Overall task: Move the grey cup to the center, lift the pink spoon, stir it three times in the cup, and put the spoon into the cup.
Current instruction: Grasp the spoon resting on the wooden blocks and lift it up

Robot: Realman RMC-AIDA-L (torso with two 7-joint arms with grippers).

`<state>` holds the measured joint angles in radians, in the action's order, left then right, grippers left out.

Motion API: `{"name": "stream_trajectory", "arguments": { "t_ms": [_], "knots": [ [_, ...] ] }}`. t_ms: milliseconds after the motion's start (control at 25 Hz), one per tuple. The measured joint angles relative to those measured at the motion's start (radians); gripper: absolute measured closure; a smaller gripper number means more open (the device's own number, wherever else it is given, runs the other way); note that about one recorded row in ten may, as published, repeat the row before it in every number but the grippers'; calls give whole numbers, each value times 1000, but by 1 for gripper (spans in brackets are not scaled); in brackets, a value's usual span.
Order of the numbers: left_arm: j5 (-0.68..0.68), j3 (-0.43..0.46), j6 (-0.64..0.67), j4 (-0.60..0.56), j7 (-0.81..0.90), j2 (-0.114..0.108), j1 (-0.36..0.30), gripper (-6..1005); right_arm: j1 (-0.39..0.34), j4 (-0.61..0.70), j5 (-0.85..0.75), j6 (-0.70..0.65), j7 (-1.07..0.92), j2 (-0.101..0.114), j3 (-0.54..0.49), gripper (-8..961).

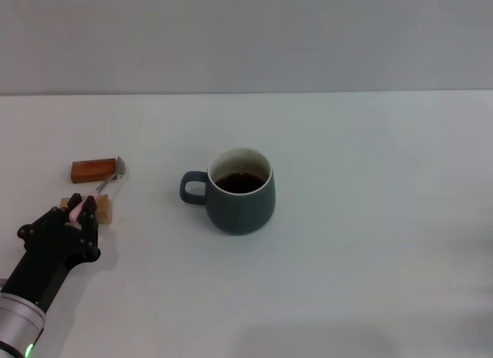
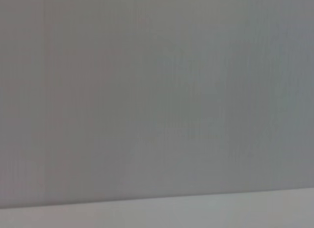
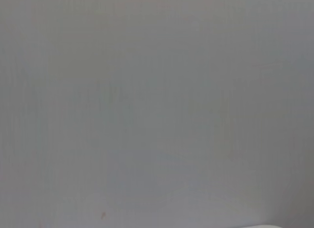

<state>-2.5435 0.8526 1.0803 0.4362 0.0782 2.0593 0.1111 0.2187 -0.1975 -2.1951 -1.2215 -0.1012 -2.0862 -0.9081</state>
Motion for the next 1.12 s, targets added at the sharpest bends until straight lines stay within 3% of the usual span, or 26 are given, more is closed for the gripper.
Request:
{"name": "stream_trajectory", "arguments": {
  "t_ms": [400, 680, 960, 1120],
  "knots": [
    [-12, 2, 22, 9, 0, -1, 1, 852, -1, 0, 0, -1, 0, 1, 0, 954],
    [-15, 8, 54, 42, 0, -14, -7, 851, 1, 0, 0, -1, 0, 2, 0, 953],
    [-50, 10, 35, 136, 10, -70, -8, 851, 0, 3, 6, -6, 0, 3, -4, 953],
    [-54, 11, -26, 251, 11, -132, -11, 852, -6, 6, 7, -15, 0, 3, -9, 953]
  ]
}}
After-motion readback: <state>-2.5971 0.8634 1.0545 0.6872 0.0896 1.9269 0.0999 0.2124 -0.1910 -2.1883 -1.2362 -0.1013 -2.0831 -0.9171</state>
